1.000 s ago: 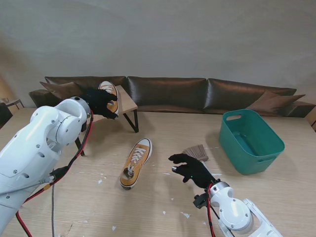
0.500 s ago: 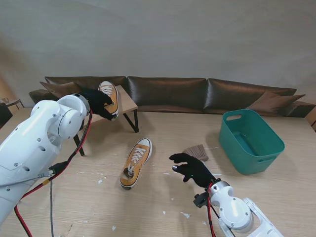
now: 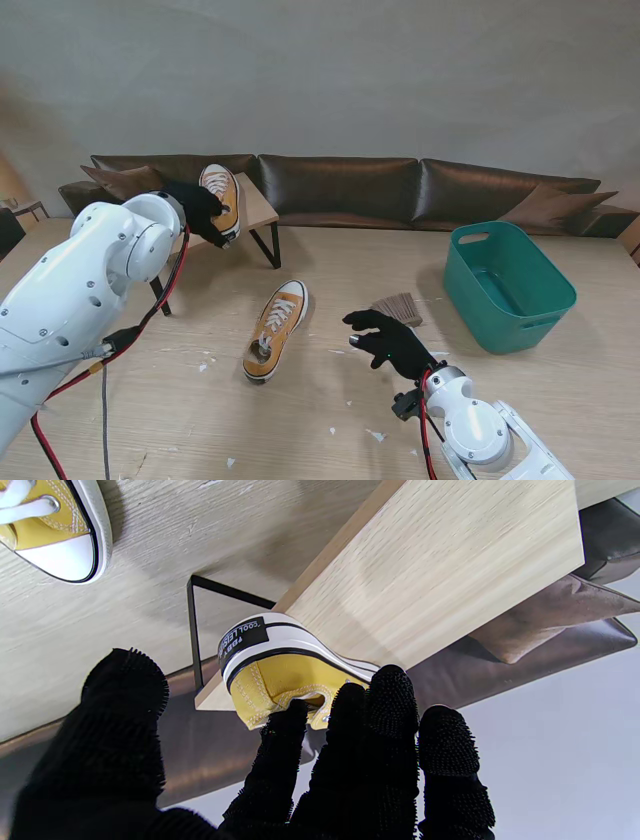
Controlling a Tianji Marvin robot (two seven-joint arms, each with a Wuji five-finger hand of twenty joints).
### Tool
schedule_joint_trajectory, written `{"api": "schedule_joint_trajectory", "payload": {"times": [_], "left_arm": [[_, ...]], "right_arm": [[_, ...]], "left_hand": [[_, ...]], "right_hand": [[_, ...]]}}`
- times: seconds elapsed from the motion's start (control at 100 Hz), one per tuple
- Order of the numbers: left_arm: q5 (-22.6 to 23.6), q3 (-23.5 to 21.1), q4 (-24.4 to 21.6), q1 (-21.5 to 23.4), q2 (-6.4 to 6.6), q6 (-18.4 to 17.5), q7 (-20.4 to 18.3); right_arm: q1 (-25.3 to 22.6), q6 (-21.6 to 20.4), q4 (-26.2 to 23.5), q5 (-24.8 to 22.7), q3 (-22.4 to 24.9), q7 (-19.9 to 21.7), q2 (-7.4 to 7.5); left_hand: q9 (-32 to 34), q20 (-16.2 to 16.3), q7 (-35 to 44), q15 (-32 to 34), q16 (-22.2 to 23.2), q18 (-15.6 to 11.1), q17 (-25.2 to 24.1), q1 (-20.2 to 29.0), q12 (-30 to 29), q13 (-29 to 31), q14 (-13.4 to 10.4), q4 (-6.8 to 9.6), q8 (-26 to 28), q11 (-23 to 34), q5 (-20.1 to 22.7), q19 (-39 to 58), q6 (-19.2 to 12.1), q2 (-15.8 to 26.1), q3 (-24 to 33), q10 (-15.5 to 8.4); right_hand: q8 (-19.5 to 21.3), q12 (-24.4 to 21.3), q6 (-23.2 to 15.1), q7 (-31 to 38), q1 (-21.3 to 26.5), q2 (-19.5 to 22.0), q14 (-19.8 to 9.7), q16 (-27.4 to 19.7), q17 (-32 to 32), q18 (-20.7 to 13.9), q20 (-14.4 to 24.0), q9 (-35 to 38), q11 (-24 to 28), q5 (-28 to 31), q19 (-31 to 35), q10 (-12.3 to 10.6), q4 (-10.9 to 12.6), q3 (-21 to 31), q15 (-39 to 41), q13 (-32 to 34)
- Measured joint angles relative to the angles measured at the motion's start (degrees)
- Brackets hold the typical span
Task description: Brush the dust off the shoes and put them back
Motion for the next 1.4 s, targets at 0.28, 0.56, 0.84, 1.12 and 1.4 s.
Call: {"api": "schedule_joint_trajectory", "payload": {"times": [0.28, 0.56, 0.84, 1.12, 1.4], "left_arm": [[0.12, 1.89, 1.93, -0.66, 0.02, 0.18, 1.68], [-0.35, 2.82, 4.05, -0.73, 0.02, 0.43, 3.9], [-0.94, 5.18, 6.82, -1.5, -0.01, 1.61, 8.79], [-1.52, 7.67, 9.57, -1.9, -0.28, 3.61, 14.35], [-0.51, 8.82, 12.1, -1.84, -0.7, 3.6, 20.41]], "right_arm": [[0.02, 0.14, 0.01, 0.13, 0.0, 0.14, 0.0], [0.01, 0.24, 0.02, 0.29, 0.0, 0.22, 0.0], [0.01, 0.32, 0.02, 0.54, 0.0, 0.41, 0.0], [0.0, 0.71, 0.02, 0.84, -0.01, 0.65, 0.0], [-0.01, 0.97, 0.04, 1.08, -0.06, 0.9, 0.01]], "left_hand": [[0.15, 0.0, 5.72, 0.91, 0.0, -0.03, 0.73, -0.04, 0.12, 0.09, -0.12, 0.0, 9.97, 1.34, 0.68, 0.0, 2.8, -0.05, 5.41, -0.03], [0.0, 0.0, 3.7, 0.99, 0.0, -0.04, 0.73, -0.04, 0.12, 0.09, -0.14, 0.0, 7.45, 1.34, -0.47, 0.02, 1.64, -0.06, 6.14, -0.51], [0.28, 0.0, 17.19, 3.77, 0.0, -0.09, 2.21, 0.61, 2.59, 0.24, -1.14, 0.0, 17.67, 4.86, 1.3, 2.11, 0.02, -4.79, 16.45, -1.1], [3.89, -0.02, 43.48, 8.33, 0.0, -0.17, 6.49, 7.37, 9.19, 3.44, -2.7, -3.72, 30.24, 13.0, -0.18, 4.92, -1.52, -11.59, 21.22, -0.69], [9.63, -3.81, 48.45, 11.61, -1.72, -0.19, 13.84, 6.73, 17.22, 11.01, -3.74, -4.82, 42.81, 17.95, 5.19, 9.29, -2.15, -17.46, 32.15, 0.14]], "right_hand": [[-0.02, 0.0, 0.52, 0.03, 0.01, 0.0, 0.01, 0.0, 0.0, 0.0, 0.0, 0.0, 0.0, 0.0, -0.08, 0.02, 0.0, 0.0, 0.0, 0.0], [-0.04, 0.0, 0.53, 0.04, 0.02, 0.0, 0.02, 0.0, 0.0, 0.0, 0.0, 0.73, 0.0, 0.0, -0.09, 0.26, 0.0, 0.0, 0.0, 0.0], [-0.05, 0.0, 0.55, 0.07, 0.02, 0.0, 0.04, 0.0, 0.0, 0.0, 0.0, 0.74, 0.0, 0.01, -0.11, 0.28, 0.0, 0.0, 0.0, 0.0], [-0.05, 0.0, 0.72, 0.14, 0.03, 0.0, 0.26, 0.0, 0.0, 0.0, 0.0, 0.76, 0.0, 0.01, -0.24, 0.38, 0.0, 0.0, 0.0, 0.0], [-0.06, 0.0, 1.24, 0.32, 0.03, 0.0, 0.3, 0.0, 0.0, 0.0, 0.01, 0.77, 0.0, 0.01, -0.35, 0.4, 0.0, 0.0, 0.01, 0.0]]}}
